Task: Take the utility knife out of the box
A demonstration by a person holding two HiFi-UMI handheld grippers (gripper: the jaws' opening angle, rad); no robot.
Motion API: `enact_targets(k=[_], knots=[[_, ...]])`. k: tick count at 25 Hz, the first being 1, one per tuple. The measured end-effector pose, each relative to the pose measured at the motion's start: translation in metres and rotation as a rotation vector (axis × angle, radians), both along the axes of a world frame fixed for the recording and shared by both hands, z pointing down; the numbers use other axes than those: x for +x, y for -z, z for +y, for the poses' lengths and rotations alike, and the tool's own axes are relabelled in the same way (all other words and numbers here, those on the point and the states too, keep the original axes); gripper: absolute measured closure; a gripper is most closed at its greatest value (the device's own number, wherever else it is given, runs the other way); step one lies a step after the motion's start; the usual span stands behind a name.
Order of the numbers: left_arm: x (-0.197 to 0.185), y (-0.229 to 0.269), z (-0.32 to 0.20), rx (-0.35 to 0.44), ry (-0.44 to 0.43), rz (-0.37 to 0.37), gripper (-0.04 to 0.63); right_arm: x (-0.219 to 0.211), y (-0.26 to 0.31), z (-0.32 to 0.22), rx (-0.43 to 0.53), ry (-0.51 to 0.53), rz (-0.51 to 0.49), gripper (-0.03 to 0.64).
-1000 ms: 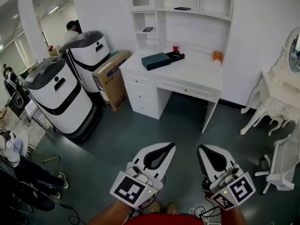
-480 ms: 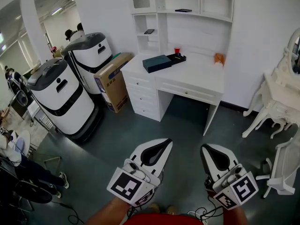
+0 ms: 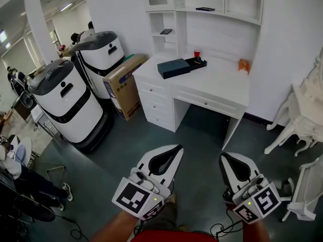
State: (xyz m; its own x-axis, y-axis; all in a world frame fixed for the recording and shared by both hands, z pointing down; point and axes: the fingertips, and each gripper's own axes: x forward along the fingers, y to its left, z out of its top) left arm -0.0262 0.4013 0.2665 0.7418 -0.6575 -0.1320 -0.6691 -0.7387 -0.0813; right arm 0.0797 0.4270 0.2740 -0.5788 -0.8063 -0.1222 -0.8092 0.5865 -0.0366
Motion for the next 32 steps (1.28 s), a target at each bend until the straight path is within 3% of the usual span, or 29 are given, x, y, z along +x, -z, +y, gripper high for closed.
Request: enact_targets(k=[6, 11, 20, 32], knots=[[-0.01, -0.012, -0.088, -0.006, 0.002, 0.006, 0.558, -0.008, -0.011, -0.088, -0.019, -0.008, 0.013, 0.612], [-0.023, -0.016, -0.169, -0.069, -0.019, -0.025, 0.558, -0.024, -0.004, -0.176, -0.026, -0.014, 0.013, 0.612], [-0.051, -0.012, -0.291, -0.075, -0.02, -0.018, 0.558, -0.045, 0.004, -0.3, -0.025, -0.032, 0.036, 0.612], [-0.027, -0.023, -0.446, -0.09, 0.011, -0.037, 0.558, -0.016, -0.013, -0.453, -0.041, -0.005, 0.045, 0.612]])
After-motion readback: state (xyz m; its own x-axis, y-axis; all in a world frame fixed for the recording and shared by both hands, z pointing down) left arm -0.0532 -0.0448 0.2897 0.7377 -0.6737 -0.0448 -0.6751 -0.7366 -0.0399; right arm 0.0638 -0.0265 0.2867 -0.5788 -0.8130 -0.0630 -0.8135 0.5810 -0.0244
